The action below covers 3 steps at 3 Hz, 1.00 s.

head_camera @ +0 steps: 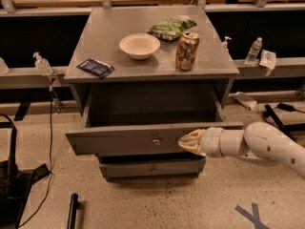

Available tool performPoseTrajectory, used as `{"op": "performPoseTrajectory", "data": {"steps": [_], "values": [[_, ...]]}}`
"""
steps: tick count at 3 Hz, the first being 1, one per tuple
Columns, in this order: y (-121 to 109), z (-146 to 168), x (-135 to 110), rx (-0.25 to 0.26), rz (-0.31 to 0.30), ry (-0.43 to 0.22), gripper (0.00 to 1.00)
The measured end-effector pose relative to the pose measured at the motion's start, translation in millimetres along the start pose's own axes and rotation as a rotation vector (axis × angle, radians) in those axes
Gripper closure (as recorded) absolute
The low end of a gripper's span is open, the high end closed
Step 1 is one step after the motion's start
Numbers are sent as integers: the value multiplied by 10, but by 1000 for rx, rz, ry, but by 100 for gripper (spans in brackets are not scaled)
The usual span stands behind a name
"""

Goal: Close top drawer

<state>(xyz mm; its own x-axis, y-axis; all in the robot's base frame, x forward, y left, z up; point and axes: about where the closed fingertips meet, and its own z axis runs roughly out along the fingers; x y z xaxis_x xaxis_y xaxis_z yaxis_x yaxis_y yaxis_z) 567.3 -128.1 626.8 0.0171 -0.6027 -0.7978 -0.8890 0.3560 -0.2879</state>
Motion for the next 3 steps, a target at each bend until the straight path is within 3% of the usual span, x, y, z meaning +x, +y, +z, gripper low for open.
{"op": "performPoseTrajectory", "data": {"steps": [3], "values": [[-257, 150, -127, 2, -7, 4, 100]]}}
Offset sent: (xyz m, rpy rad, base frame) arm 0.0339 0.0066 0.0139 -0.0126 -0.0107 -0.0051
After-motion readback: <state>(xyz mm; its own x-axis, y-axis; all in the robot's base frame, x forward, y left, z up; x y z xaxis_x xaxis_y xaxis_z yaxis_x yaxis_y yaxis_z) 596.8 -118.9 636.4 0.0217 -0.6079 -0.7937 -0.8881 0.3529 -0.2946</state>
